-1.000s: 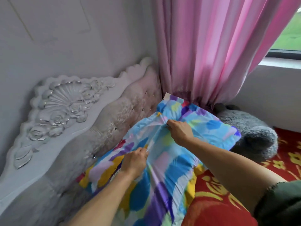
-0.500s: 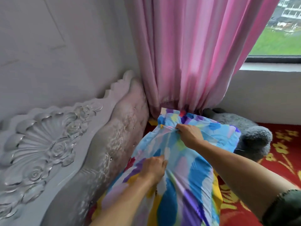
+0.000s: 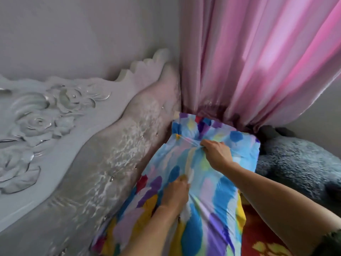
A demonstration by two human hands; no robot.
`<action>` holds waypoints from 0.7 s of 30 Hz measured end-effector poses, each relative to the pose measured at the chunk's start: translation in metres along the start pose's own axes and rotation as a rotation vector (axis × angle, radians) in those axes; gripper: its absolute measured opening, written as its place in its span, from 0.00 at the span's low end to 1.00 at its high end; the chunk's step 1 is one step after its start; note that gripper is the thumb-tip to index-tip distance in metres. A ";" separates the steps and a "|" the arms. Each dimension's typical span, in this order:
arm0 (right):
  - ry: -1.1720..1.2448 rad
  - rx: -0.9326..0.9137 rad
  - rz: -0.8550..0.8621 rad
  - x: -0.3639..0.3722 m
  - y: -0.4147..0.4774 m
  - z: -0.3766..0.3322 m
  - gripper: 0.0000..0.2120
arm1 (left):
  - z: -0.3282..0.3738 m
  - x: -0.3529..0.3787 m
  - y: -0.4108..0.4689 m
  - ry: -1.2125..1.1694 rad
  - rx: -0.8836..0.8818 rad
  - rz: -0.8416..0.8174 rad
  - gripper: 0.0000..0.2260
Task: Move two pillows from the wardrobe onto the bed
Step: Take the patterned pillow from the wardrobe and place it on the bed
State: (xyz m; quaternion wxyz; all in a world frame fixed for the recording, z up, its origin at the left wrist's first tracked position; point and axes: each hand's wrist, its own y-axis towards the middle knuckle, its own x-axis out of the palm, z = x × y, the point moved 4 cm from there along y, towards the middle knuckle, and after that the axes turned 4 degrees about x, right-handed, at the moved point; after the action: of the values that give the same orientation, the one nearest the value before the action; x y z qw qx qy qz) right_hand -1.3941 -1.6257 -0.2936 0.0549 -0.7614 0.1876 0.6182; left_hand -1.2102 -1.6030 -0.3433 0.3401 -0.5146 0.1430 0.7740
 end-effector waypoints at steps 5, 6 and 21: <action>0.074 0.001 0.017 0.090 0.030 0.043 0.10 | -0.033 0.077 0.054 0.067 -0.062 0.058 0.15; 0.087 0.011 0.023 0.108 0.030 0.052 0.09 | -0.039 0.093 0.061 0.055 -0.063 0.059 0.14; -0.136 0.070 -0.464 0.293 -0.040 0.096 0.36 | -0.124 0.211 0.002 0.473 -0.074 -0.154 0.22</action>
State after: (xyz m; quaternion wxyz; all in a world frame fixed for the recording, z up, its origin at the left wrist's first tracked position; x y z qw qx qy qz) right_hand -1.4198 -1.6226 -0.6029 0.2341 -0.7385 0.0247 0.6319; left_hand -1.1749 -1.5951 -0.5855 0.3360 -0.7028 0.1506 0.6087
